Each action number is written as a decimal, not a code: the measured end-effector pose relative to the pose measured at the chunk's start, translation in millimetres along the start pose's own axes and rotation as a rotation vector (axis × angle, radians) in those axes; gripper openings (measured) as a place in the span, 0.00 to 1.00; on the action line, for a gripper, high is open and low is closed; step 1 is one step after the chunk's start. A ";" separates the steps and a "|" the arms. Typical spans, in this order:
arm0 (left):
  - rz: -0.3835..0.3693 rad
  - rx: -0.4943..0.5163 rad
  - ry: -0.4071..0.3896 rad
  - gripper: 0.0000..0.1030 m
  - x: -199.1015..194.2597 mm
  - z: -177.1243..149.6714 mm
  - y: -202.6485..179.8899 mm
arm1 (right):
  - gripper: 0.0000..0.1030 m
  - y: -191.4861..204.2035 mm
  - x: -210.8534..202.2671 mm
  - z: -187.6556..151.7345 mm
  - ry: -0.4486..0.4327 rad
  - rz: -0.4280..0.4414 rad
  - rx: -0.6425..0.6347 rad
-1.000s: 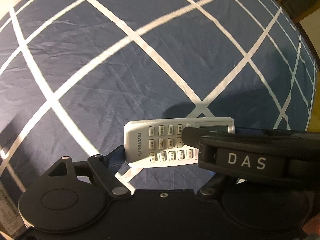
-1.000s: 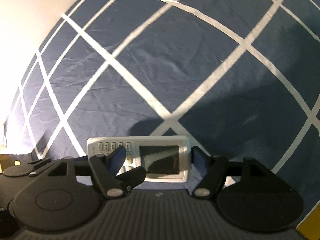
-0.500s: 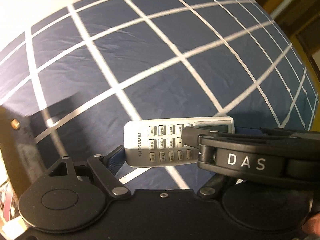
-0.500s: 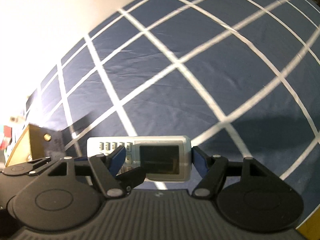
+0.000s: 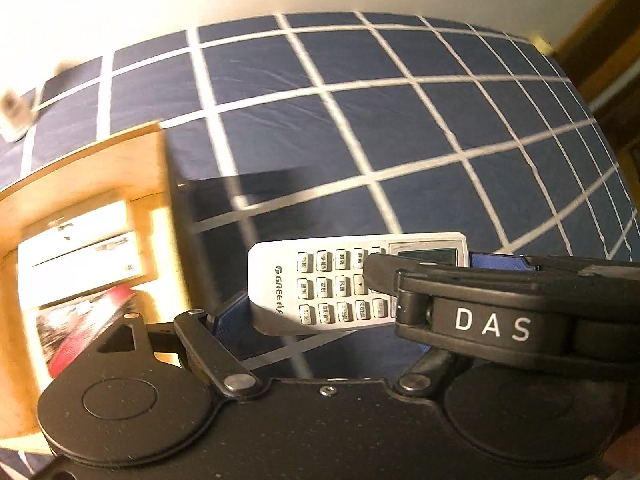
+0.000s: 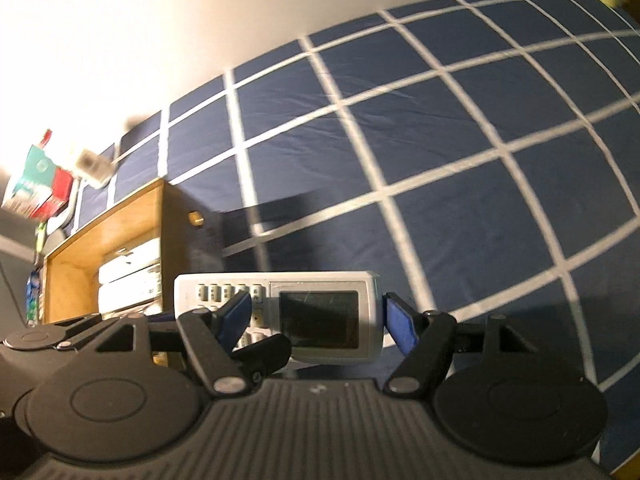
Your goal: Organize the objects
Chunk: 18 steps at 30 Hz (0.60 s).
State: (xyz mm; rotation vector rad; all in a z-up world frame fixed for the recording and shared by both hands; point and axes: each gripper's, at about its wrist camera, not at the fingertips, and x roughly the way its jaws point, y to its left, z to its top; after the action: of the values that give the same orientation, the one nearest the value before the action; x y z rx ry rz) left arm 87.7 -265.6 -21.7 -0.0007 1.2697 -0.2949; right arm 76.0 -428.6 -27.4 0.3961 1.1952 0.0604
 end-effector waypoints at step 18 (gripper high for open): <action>0.080 -0.182 -0.062 0.77 -67.3 -47.4 153.4 | 0.69 173.1 24.2 -32.9 0.035 0.089 -0.197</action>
State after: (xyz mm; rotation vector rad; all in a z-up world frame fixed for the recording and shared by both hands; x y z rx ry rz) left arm 58.8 -95.6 2.2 -0.1138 1.2277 -0.1090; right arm 82.9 -252.8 -1.8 0.2758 1.1942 0.2611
